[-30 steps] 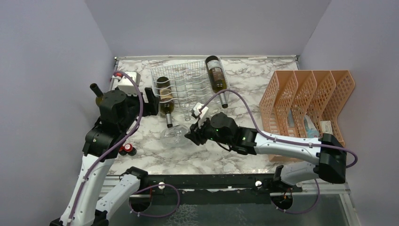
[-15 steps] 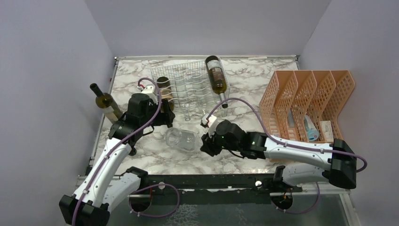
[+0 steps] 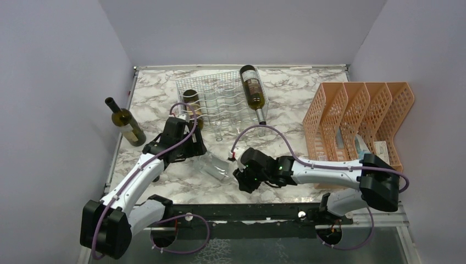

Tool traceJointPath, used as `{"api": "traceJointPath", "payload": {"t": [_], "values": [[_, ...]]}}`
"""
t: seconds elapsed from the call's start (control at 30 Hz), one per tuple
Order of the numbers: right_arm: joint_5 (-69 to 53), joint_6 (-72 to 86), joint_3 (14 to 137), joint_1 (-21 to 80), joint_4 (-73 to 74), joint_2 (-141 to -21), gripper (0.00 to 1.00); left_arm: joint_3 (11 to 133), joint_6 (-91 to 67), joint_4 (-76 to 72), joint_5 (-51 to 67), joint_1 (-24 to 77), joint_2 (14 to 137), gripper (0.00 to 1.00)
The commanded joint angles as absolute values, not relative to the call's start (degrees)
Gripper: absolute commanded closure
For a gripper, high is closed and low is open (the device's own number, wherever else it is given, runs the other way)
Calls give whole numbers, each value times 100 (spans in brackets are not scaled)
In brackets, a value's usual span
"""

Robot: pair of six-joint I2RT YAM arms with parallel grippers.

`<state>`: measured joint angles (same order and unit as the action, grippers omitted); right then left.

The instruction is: Put the wine bottle on the wine rack

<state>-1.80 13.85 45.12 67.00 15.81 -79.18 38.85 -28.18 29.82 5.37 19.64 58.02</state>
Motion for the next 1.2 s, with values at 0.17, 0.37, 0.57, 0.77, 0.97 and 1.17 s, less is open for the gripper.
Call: {"api": "traceJointPath", "payload": {"t": [0.17, 0.37, 0.57, 0.77, 0.97, 1.17], "values": [[-234, 1261, 4535, 6613, 1432, -8457, 91, 3576, -2916, 2441, 1065, 1977, 6057, 28], [-66, 1318, 4574, 6616, 1390, -8654, 70, 3507, -2909, 2371, 1292, 1977, 6145, 36], [-47, 1248, 4698, 6616, 1274, -8839, 64, 3507, -2890, 2348, 1383, 1983, 6165, 39], [16, 1180, 4885, 6608, 1091, -9084, 63, 3489, -2868, 2341, 1432, 1978, 6189, 42], [86, 1160, 5022, 6607, 978, -9218, 62, 3480, -2874, 2348, 1424, 1975, 6181, 47], [66, 1182, 5037, 6614, 929, -9211, 51, 3472, -2871, 2347, 1406, 1980, 6180, 50]]}}
